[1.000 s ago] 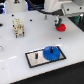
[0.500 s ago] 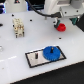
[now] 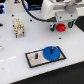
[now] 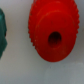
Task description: Insert the blue gear onto the right peg, followed by the red gear
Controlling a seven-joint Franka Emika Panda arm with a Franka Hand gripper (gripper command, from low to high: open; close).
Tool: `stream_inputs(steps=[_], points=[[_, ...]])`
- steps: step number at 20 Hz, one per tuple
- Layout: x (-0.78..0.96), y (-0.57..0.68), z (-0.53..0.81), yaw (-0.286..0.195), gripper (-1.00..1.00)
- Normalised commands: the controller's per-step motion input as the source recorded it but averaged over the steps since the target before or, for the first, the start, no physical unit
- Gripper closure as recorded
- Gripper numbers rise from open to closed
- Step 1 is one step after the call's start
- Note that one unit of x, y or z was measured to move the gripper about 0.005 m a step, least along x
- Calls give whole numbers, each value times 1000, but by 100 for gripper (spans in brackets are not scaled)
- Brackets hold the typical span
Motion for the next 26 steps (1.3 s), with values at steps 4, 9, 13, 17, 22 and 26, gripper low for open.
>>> stream_inputs(steps=[4,9,13,17,22,26], points=[[-192,-5,-90,0,100],[-187,-9,-99,0,100],[-137,3,-43,0,100],[-63,-19,290,0,100],[110,-78,555,0,100],[294,-190,572,0,100]])
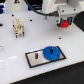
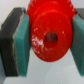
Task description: Insert the blue gear onto the right peg, followed by the red gear
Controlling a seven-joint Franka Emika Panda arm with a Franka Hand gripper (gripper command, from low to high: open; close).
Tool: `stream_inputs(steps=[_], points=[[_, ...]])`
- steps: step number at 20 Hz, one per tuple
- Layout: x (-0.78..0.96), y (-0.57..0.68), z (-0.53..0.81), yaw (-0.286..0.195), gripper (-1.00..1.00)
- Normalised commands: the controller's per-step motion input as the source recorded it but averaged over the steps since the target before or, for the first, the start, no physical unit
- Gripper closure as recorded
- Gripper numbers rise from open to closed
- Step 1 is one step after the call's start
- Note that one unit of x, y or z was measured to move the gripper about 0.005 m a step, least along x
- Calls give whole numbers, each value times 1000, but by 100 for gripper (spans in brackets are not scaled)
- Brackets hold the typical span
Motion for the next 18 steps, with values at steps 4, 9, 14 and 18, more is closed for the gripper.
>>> stream_inputs(steps=[4,9,14,18], points=[[443,-200,526,0,100],[613,-272,518,0,100],[703,-286,485,0,100],[749,-250,426,0,100]])
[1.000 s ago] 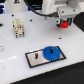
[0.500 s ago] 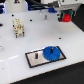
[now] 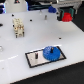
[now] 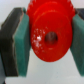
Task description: Insert the blue gear onto the right peg, followed by the red gear
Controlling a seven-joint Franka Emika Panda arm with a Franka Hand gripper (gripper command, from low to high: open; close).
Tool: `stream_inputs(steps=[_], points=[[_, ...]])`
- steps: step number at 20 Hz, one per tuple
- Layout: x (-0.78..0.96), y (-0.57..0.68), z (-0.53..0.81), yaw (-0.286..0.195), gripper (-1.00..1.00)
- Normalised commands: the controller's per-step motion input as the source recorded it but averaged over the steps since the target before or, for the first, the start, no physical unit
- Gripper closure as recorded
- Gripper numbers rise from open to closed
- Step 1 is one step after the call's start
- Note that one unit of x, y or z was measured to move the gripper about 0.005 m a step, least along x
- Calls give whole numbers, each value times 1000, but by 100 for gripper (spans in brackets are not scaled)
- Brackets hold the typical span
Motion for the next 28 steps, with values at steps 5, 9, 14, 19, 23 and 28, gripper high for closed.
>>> stream_inputs(steps=[5,9,14,19,23,28], points=[[770,-187,410,0,100],[785,-188,369,0,100],[781,-224,269,0,100],[770,-239,181,0,100],[745,-261,110,0,100],[652,-260,38,0,100]])
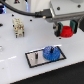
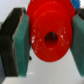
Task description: Insert the blue gear onto the right peg, followed by the red gear
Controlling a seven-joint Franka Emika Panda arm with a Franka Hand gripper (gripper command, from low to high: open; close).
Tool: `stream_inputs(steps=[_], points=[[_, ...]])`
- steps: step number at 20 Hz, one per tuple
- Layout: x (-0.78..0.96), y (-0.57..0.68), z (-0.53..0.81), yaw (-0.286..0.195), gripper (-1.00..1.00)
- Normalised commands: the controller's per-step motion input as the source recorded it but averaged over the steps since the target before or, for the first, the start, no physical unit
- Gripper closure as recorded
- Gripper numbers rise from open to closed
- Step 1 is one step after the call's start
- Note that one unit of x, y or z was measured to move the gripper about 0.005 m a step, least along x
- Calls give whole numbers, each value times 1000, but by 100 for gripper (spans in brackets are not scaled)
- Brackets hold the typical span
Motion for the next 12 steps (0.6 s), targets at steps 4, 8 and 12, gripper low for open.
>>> stream_inputs(steps=[4,8,12], points=[[564,-235,9,0,100],[377,-229,-9,0,100],[247,-223,-82,0,100]])
